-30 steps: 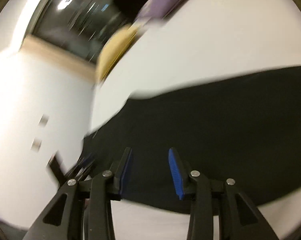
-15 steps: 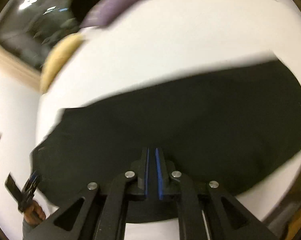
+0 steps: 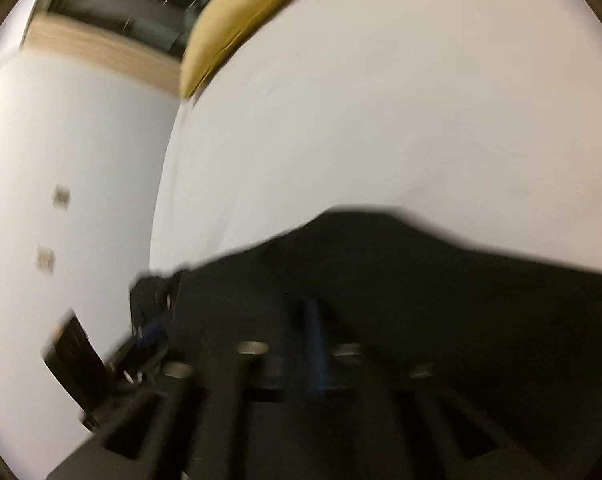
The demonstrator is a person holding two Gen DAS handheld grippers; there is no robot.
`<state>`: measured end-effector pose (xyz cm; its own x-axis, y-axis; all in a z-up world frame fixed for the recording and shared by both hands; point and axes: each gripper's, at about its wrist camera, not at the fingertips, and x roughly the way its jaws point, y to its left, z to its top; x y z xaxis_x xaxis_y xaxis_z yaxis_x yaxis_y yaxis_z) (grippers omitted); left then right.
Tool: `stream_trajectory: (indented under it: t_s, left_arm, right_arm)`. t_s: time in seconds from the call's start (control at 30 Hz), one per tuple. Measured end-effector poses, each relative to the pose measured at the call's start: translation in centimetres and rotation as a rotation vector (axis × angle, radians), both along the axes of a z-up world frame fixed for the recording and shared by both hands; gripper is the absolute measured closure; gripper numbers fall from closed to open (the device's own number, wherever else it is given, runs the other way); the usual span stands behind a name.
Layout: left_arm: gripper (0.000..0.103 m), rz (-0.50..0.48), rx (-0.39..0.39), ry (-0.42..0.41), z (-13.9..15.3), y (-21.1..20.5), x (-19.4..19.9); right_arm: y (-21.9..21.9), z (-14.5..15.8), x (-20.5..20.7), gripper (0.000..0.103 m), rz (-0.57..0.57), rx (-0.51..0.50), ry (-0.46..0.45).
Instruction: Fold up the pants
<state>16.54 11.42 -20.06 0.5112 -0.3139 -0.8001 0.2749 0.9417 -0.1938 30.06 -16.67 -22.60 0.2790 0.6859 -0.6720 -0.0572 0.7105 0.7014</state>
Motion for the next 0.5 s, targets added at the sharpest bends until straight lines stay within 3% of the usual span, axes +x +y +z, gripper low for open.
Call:
stream_trajectory:
  t_s: [0.03,0.07,0.1,0.13,0.17,0.23,0.3,0.43,0.47,0.5]
  left_arm:
    - [0.039,0.005,0.002,-0.004,0.1,0.2,-0.2]
    - [0.039,0.017,0.013,-0.01,0.3,0.3,-0.2]
    - [0.039,0.032,0.025,-0.023,0.8,0.4,-0.1]
    - [0.039,0.046,0.031,-0.037,1.5,0.6,-0.2]
    - [0.039,0.052,0.025,-0.052,1.7,0.8,-0.2]
    - [0.039,0.054,0.018,-0.079,2.7,0.2,0.3]
    - [0.039,0.052,0.05,-0.072,2.8,-0.9,1.2]
    - [0.039,0.065,0.114,-0.005,0.3,-1.1,1.8]
    - [0.039,0.06,0.114,-0.009,0.0,-1.4,2.2]
    - [0.039,0.055,0.122,-0.017,0.0,-1.5,1.8]
  right_arm:
    - [-3.2,0.3,-2.6,0.099,-0.06,-0.075,-0.028]
    - [-4.9,0.7,-2.3,0.098,-0.129,-0.13,-0.03]
    - [-6.6,1.3,-3.5,0.098,-0.168,-0.097,-0.015]
    - [-7.3,1.4,-3.7,0.091,-0.189,-0.063,-0.011]
    - [-6.8,2.1,-3.9,0.087,-0.194,-0.028,-0.037]
    - [-3.8,3.9,-4.7,0.066,-0.118,-0.008,-0.106]
    - [-0.2,4.2,-4.5,0.055,-0.055,0.016,-0.121]
    - [2.7,1.6,-3.3,0.054,0.005,-0.018,-0.046]
    - [1.5,1.0,-3.4,0.059,-0.002,-0.012,-0.047]
    - [1.2,0.1,-2.8,0.077,-0.008,-0.009,-0.051]
